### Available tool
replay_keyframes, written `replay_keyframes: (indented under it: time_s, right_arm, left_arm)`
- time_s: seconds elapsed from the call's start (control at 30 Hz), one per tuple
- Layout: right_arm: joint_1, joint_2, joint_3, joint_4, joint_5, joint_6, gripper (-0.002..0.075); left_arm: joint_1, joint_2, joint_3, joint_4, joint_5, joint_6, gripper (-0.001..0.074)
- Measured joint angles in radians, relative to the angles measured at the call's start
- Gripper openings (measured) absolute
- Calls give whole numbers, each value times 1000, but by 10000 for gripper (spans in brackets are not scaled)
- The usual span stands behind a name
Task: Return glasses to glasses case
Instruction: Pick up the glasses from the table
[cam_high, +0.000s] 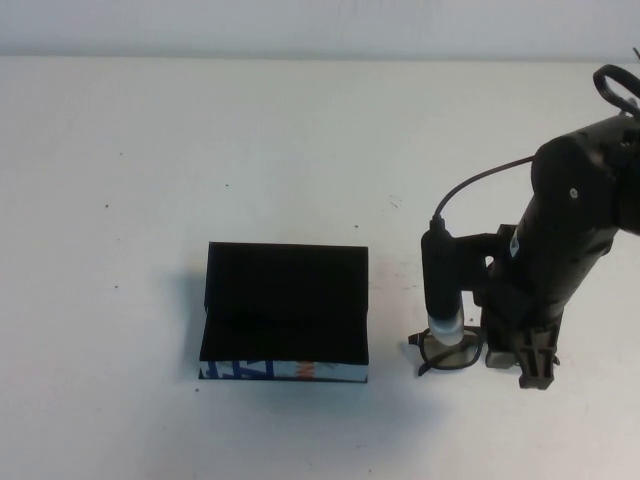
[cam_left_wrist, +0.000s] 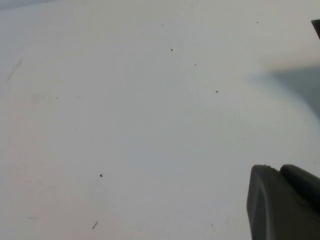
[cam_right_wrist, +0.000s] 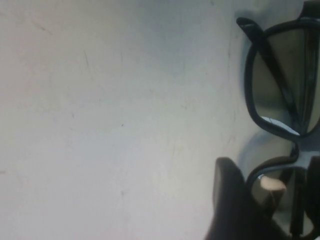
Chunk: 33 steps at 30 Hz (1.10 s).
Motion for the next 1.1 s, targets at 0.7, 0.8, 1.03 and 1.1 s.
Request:
replay_keyframes:
  time_s: [0.7, 0.8, 1.03, 1.1]
  right_arm:
    - [-47, 83, -15, -1, -60, -95, 364]
    - [-47, 84, -15, -1, -72, -97, 364]
    - [-52, 109, -15, -1, -81, -121, 364]
    - [-54, 119, -15, -1, -83, -122, 364]
  left_arm:
    - [0, 0, 0, 0, 0, 0, 1]
    - [0, 0, 0, 0, 0, 0, 1]
    - [0, 0, 0, 0, 0, 0, 1]
    - [0, 0, 0, 0, 0, 0, 1]
